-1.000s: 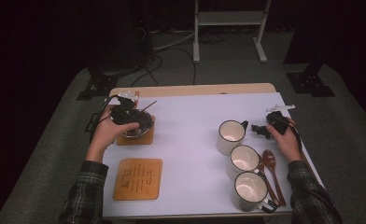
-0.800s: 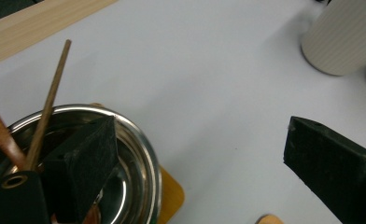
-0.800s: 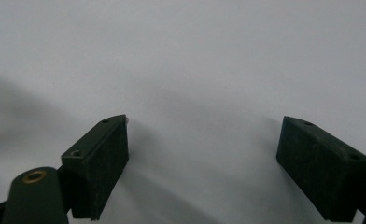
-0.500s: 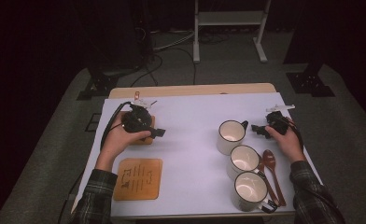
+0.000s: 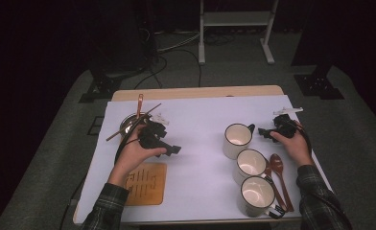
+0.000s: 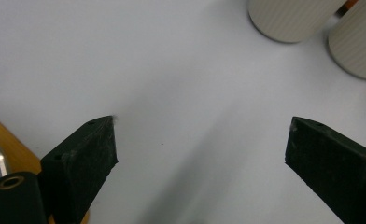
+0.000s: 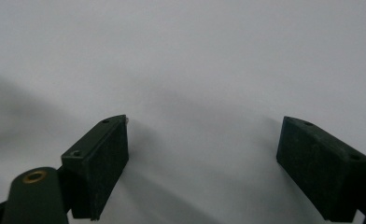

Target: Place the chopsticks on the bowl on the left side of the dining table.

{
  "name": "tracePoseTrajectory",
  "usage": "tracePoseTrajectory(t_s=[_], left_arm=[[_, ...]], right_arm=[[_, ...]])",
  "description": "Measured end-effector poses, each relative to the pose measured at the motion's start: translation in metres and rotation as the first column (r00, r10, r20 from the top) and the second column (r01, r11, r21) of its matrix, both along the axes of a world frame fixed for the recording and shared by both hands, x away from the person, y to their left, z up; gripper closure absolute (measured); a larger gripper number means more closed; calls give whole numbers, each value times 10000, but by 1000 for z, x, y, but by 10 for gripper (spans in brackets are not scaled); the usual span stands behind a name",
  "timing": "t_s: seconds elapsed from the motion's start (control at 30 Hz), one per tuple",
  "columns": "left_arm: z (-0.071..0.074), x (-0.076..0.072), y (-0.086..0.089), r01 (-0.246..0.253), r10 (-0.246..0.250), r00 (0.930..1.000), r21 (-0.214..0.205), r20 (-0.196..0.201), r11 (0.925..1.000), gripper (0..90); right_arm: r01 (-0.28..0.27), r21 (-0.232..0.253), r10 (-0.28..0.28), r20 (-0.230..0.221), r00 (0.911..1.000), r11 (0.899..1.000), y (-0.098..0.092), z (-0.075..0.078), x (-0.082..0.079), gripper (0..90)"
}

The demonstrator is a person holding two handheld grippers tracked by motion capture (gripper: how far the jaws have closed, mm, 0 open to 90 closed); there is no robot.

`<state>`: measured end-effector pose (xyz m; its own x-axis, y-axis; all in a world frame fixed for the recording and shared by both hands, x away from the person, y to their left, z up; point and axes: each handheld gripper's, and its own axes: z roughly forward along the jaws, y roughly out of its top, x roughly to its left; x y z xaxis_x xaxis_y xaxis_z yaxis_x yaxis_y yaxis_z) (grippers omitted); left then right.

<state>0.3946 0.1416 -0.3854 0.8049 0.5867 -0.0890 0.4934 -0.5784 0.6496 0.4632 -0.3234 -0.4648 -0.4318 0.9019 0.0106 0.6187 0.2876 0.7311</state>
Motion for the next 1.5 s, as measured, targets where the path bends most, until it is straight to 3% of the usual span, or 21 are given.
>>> tracePoseTrajectory(t_s=[0.23, 0.63, 0.93, 1.13, 1.27, 1.5], left_arm=[[-12, -10, -17, 446, -447, 9990, 258, 49, 9987, 79], [-33, -25, -29, 618, -618, 9981, 455, -3, 9971, 80], [-49, -32, -43, 902, -909, 9959, 1170, 9, 9890, 81], [-54, -34, -47, 931, -948, 9955, 1248, 75, 9878, 80], [-60, -37, -52, 1030, -1057, 9944, 1660, 74, 9807, 80], [-63, -39, -51, 928, -971, 9950, 1442, 237, 9852, 69]], right_arm=[[9, 21, -9, 0, 10000, 10000, 0, 0, 0, 152], [8, 22, -8, -14, 10000, 10000, 0, 0, 0, 152], [9, 3, -9, -7, 10000, 10000, 0, 0, 0, 152], [16, -7, -16, -23, 10000, 10000, 0, 0, 0, 152], [33, -77, -35, -162, 9999, 10000, 1, 2, 1, 154], [267, -330, -281, -434, 9987, 9991, 5, 6, 1, 166]])
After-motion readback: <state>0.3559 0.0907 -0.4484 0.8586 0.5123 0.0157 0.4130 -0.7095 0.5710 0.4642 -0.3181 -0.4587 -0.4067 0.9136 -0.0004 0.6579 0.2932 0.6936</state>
